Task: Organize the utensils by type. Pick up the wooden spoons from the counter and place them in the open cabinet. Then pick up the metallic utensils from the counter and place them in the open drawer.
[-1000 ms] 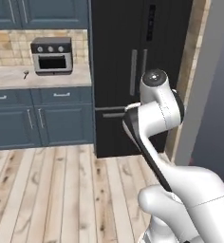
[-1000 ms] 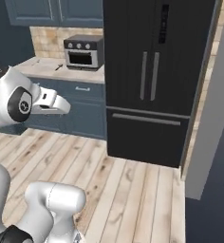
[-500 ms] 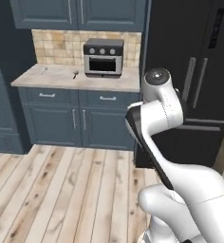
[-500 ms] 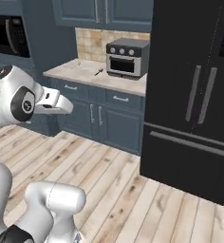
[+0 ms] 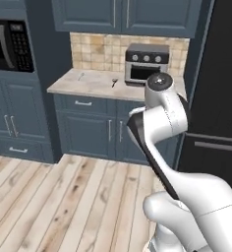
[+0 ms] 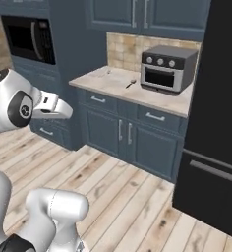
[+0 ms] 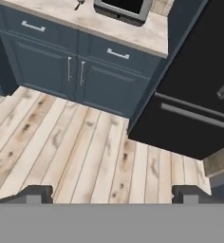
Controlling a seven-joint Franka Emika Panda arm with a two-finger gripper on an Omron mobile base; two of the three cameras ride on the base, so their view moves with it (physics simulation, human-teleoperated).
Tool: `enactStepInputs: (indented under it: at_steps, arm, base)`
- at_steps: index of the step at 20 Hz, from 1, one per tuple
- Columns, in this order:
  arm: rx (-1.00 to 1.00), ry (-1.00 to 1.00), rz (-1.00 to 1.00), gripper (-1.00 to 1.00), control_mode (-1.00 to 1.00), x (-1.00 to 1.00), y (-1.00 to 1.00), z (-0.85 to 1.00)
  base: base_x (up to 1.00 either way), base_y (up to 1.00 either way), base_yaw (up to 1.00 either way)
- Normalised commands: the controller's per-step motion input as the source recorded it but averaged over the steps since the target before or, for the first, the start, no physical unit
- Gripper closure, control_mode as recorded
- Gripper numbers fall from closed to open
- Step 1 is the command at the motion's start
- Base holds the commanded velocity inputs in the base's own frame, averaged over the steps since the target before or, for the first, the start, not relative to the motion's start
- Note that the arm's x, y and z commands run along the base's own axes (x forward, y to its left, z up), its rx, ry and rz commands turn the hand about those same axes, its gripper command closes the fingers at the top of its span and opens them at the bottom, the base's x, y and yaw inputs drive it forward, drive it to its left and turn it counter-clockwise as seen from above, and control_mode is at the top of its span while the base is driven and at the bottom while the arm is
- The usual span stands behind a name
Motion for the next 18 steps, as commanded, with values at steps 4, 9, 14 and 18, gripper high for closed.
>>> enactStepInputs:
  at_steps: [4,9,14,18]
  arm:
    - [0.00,0.00,0.00,-1.00,1.00,0.00,0.00,0.00]
    - [0.00,0.00,0.00,-1.00,1.00,0.00,0.00,0.00]
    - [0.00,0.00,0.00,-1.00,1.00,0.00,0.00,0.00]
    - [0.00,0.00,0.00,-1.00,1.00,0.00,0.00,0.00]
  base:
    - [0.84,0.56,-0.16]
    - [0.83,0.59,-0.18]
    - [0.80,0.61,-0.28]
    - [0.69,0.45,-0.57]
